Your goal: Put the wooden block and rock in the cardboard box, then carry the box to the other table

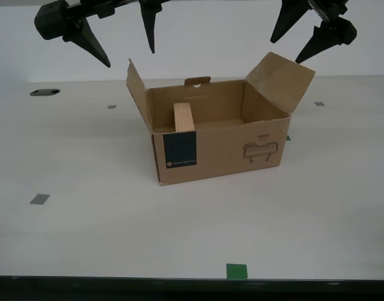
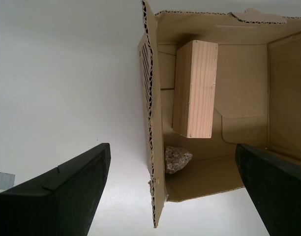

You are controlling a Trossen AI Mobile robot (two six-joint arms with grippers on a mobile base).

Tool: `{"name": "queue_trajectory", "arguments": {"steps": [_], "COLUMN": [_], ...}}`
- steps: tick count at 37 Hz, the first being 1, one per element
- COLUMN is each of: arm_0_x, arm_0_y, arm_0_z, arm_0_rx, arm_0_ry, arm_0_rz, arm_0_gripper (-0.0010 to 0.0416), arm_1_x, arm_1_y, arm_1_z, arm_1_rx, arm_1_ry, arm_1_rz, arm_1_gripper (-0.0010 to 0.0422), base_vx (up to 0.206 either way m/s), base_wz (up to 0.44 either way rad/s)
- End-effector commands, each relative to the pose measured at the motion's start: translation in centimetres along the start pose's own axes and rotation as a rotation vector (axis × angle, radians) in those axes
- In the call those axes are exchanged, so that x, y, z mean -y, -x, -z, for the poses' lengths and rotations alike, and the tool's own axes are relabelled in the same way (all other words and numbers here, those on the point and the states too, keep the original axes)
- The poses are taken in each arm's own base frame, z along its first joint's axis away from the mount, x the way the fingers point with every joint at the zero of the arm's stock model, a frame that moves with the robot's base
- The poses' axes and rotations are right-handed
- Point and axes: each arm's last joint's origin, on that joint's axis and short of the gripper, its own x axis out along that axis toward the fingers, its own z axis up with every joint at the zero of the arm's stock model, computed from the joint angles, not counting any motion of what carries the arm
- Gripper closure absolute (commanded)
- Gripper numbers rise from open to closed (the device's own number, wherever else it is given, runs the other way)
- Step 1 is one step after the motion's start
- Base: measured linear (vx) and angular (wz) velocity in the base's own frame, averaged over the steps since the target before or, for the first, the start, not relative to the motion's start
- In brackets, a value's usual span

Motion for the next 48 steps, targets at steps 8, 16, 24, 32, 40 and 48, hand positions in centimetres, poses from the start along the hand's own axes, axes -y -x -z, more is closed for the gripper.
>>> {"name": "queue_trajectory", "arguments": {"steps": [8, 16, 24, 32, 40, 48], "arm_0_x": [0.5, 1.8, 2.7, 2.5, 2.2, 2.1], "arm_0_y": [-0.8, -2.7, -4.3, -4.6, -4.8, -4.8], "arm_0_z": [-0.3, -0.4, -0.5, -0.6, -0.6, -0.6], "arm_0_rx": [-0.003, -0.049, -0.071, -0.065, -0.072, -0.073], "arm_0_ry": [-0.004, -0.035, -0.039, -0.027, -0.020, -0.019], "arm_0_rz": [-0.009, -0.023, -0.029, -0.037, -0.039, -0.039], "arm_0_gripper": [0.0016, 0.0016, 0.0016, 0.0016, 0.0016, 0.0016], "arm_1_x": [0.1, 0.0, 0.0, 0.1, 0.4, 0.2], "arm_1_y": [0.0, 0.0, 0.0, -0.3, -3.3, -5.0], "arm_1_z": [0.1, 0.1, 0.1, -0.1, -0.6, -0.9], "arm_1_rx": [-0.016, -0.016, -0.015, -0.008, -0.062, -0.081], "arm_1_ry": [-0.005, -0.006, -0.007, -0.006, 0.000, 0.004], "arm_1_rz": [0.015, 0.014, 0.015, 0.019, -0.006, -0.035], "arm_1_gripper": [0.0067, 0.0066, 0.0066, 0.0066, 0.0066, 0.0066], "base_vx": [0.000, 0.000, 0.000, 0.000, 0.000, 0.000], "base_wz": [0.000, 0.000, 0.000, 0.000, 0.000, 0.000]}}
